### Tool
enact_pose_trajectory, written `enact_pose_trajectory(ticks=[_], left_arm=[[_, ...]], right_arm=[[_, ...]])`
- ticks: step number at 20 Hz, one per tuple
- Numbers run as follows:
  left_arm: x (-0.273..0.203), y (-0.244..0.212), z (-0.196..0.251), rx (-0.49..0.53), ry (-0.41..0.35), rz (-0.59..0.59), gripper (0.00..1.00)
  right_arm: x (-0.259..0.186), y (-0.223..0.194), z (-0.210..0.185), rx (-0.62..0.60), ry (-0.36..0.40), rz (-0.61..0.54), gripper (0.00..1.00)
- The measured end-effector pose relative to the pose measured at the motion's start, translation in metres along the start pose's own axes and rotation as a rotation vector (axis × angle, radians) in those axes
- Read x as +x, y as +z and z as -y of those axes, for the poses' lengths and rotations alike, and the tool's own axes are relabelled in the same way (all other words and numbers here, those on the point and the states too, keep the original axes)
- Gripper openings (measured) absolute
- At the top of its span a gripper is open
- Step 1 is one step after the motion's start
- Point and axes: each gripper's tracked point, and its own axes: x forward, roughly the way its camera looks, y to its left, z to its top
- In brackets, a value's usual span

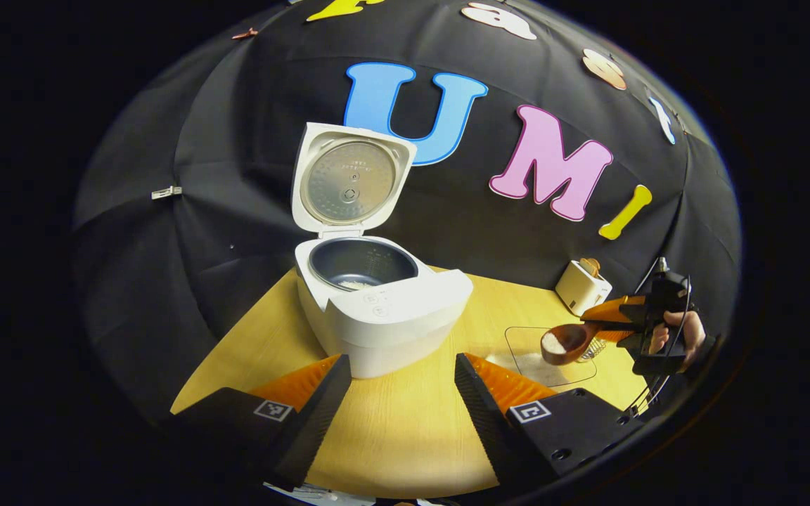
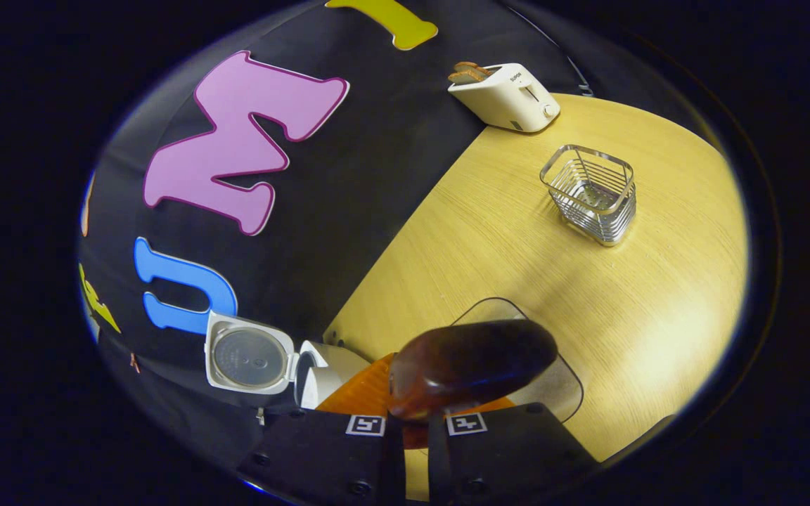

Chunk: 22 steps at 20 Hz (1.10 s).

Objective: Close the left gripper, press the button to open the rice cooker; take a wooden spoon from the chopstick holder with the right hand, scoop a spoonful of rice and pour it into the rice cooker, then put the wooden spoon back into the chopstick holder.

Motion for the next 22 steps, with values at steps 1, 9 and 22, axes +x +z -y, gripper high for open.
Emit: enact_pose_trajectory(ticks=[1, 9, 22], left_arm=[[0.000, 0.000, 0.000, 0.002, -0.001, 0.001, 0.96], [-0.001, 0.011, -0.014, -0.030, 0.026, 0.030, 0.96], [-0.007, 0.005, -0.059, -0.105, 0.128, 0.026, 0.96]], right_arm=[[-0.004, 0.004, -0.009, 0.023, 0.020, 0.002, 0.17], [-0.020, 0.019, -0.081, 0.043, 0.126, -0.001, 0.17], [0.041, -0.020, -0.207, -0.001, 0.269, -0.146, 0.17]])
